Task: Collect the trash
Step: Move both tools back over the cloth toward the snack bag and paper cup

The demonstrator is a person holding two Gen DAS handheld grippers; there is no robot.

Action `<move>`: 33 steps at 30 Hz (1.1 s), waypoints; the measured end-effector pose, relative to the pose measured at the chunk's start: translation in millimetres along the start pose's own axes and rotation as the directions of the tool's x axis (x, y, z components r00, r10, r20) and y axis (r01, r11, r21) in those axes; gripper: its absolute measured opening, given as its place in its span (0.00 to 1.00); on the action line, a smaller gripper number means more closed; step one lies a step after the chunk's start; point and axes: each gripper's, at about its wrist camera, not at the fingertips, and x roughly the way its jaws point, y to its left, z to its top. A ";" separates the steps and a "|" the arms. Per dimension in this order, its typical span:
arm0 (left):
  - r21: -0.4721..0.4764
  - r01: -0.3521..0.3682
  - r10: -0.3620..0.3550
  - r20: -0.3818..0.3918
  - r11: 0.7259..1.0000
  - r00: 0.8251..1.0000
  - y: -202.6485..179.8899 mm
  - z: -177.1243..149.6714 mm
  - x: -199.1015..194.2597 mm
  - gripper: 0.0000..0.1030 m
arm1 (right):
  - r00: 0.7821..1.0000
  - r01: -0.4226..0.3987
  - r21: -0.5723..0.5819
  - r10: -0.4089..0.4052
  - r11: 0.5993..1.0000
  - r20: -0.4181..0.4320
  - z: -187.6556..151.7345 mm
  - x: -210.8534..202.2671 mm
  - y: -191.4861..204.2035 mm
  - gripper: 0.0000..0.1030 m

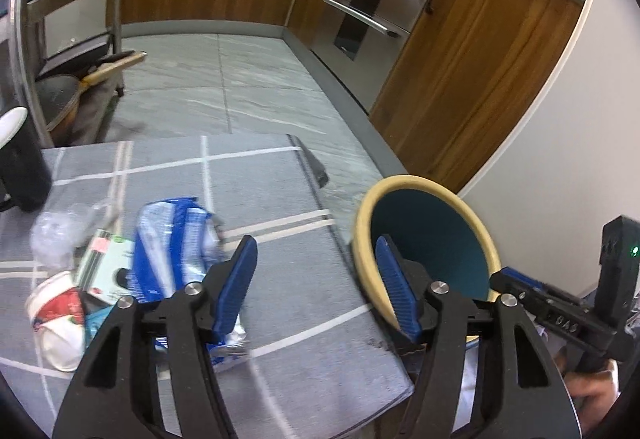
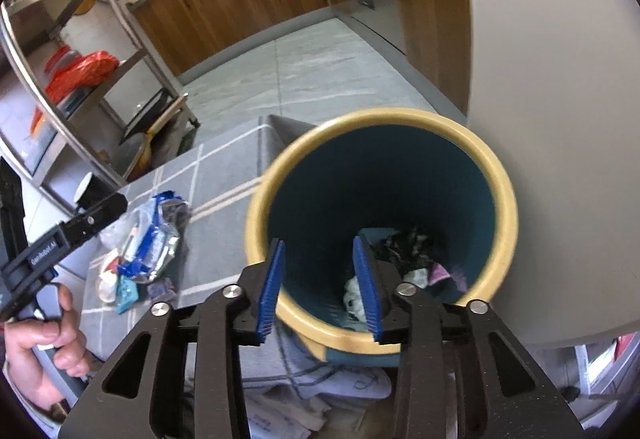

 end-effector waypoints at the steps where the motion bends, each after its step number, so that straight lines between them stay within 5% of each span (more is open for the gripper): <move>1: -0.002 -0.007 0.007 0.005 1.000 1.000 4.5 -0.4 -3.9 0.61 | 1.000 -0.005 -0.005 0.005 1.000 0.001 1.2 0.7 4.2 0.45; 18: -0.071 -0.163 0.165 0.026 0.984 0.986 90.7 -21.9 -56.9 0.64 | 0.991 -0.121 -0.119 0.114 0.986 -0.066 -1.6 36.7 84.2 0.59; 33: -0.116 -0.277 0.268 -0.083 0.954 0.960 150.7 -61.7 -60.0 0.64 | 0.978 -0.191 -0.158 0.174 0.969 -0.115 -8.1 55.6 130.1 0.59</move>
